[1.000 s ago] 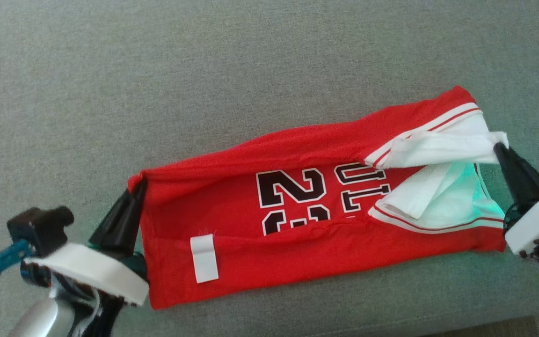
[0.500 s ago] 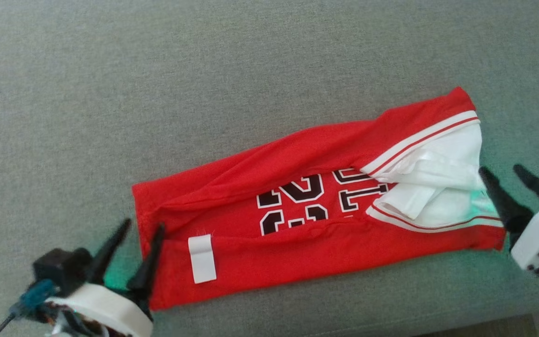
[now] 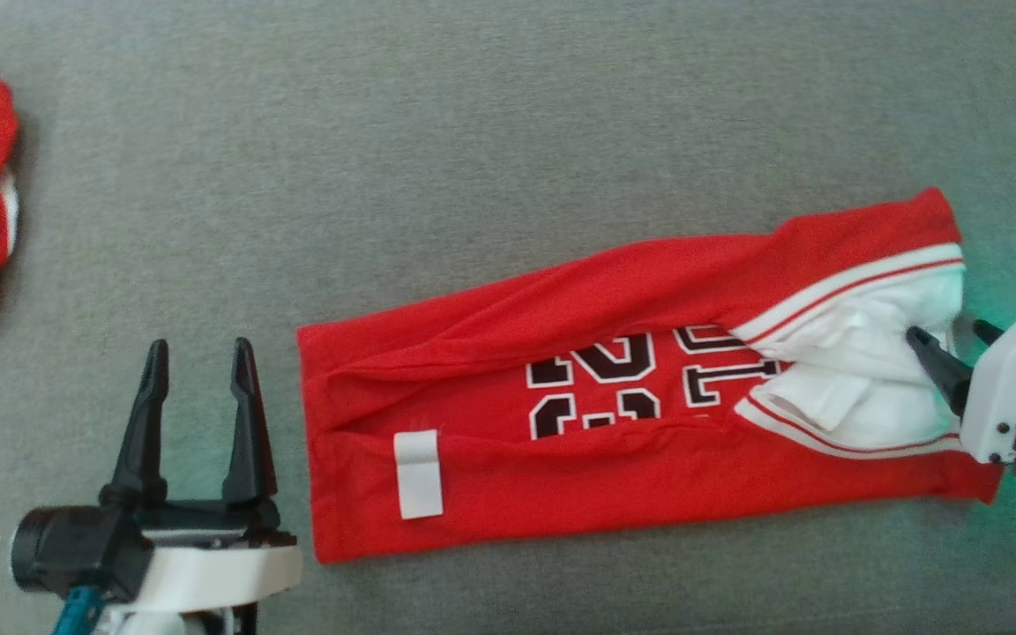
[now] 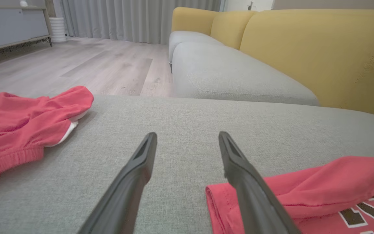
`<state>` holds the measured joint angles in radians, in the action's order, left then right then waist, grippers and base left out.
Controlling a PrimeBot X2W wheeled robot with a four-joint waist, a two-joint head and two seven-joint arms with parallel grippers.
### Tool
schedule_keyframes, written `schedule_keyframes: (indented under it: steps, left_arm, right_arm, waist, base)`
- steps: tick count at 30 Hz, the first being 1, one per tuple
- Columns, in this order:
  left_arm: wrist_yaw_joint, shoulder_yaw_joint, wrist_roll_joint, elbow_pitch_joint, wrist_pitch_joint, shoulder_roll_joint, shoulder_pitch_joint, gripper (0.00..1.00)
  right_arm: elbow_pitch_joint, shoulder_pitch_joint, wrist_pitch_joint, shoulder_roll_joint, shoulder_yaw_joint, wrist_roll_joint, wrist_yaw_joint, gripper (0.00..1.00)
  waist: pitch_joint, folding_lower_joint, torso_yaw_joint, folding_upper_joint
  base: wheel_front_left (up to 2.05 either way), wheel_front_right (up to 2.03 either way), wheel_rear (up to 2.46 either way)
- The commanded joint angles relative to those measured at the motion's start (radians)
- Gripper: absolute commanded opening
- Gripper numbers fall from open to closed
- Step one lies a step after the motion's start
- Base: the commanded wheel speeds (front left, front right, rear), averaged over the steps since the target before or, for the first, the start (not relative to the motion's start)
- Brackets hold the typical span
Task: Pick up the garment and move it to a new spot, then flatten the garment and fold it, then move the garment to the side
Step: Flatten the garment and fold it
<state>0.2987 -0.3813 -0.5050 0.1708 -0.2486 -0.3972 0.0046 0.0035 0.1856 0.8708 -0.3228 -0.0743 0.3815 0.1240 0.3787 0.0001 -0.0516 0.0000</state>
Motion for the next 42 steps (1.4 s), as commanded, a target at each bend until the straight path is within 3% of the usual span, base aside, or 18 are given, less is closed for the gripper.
schedule_keyframes:
  steps: [1,9,10,11,14,19,25,29,32,36,42]
  left_arm:
    - [-0.001,0.033,0.027,0.021,-0.011,0.0,-0.023,1.0]
    - [-0.056,0.132,0.11,0.021,-0.013,0.131,0.017,1.0]
    - [-0.08,0.158,0.132,0.02,-0.013,0.159,0.022,1.0]
    - [-0.093,0.169,0.141,0.017,-0.013,0.171,0.024,1.0]
    - [-0.131,0.204,0.168,0.007,-0.013,0.206,0.034,1.0]
    - [-0.18,0.269,0.204,-0.004,-0.013,0.263,0.056,1.0]
    - [-0.233,0.31,0.236,-0.021,-0.013,0.311,0.07,1.0]
    - [-0.258,0.327,0.247,-0.031,-0.013,0.33,0.081,1.0]
    - [-0.268,0.33,0.249,-0.04,-0.013,0.336,0.087,1.0]
    - [-0.277,0.336,0.257,-0.06,-0.013,0.343,0.107,1.0]
    - [-0.277,0.335,0.28,-0.098,-0.013,0.346,0.151,1.0]
  right_arm:
    - [-0.024,0.009,0.014,-0.038,0.012,-0.003,0.007,1.0]
    - [0.002,-0.013,0.107,-0.025,0.045,0.1,0.007,1.0]
    - [-0.008,-0.027,0.138,-0.032,0.068,0.112,0.007,0.33]
    - [-0.015,-0.031,0.146,-0.034,0.075,0.125,0.007,0.0]
    - [-0.036,-0.022,0.118,-0.035,0.057,0.143,0.007,0.0]
    - [-0.037,0.026,0.057,-0.032,-0.069,0.146,0.007,0.0]
    - [-0.008,0.102,0.043,-0.117,-0.278,0.083,0.007,0.0]
    - [-0.017,0.142,0.075,-0.162,-0.35,0.062,0.007,0.0]
    - [-0.046,0.151,0.095,-0.172,-0.343,0.067,0.007,0.0]
    - [-0.158,0.141,0.136,-0.159,-0.26,0.106,0.007,0.0]
    - [-0.33,0.059,0.179,-0.024,-0.063,0.143,0.007,0.0]
  waist:
    - [0.0,-0.0001,0.02,0.0]
    - [-0.007,-0.0001,0.045,0.0]
    - [-0.007,-0.0001,0.048,0.0]
    - [-0.008,-0.0001,0.049,0.0]
    - [-0.013,-0.0001,0.045,0.0]
    - [-0.035,-0.0001,0.03,0.0]
    - [-0.073,-0.0001,0.017,0.0]
    - [-0.094,-0.0001,0.013,0.0]
    - [-0.106,-0.0001,0.012,0.0]
    - [-0.138,-0.0001,0.01,0.0]
    - [-0.19,-0.0001,0.014,0.0]
  base:
    - [0.0,0.0,0.0]
    - [0.0,0.0,0.0]
    - [0.0,0.0,0.0]
    - [0.0,0.0,0.0]
    - [0.0,0.0,0.0]
    - [0.0,0.0,0.0]
    - [0.0,0.0,0.0]
    - [0.0,0.0,0.0]
    - [0.0,0.0,0.0]
    - [0.0,0.0,0.0]
    - [0.0,0.0,0.0]
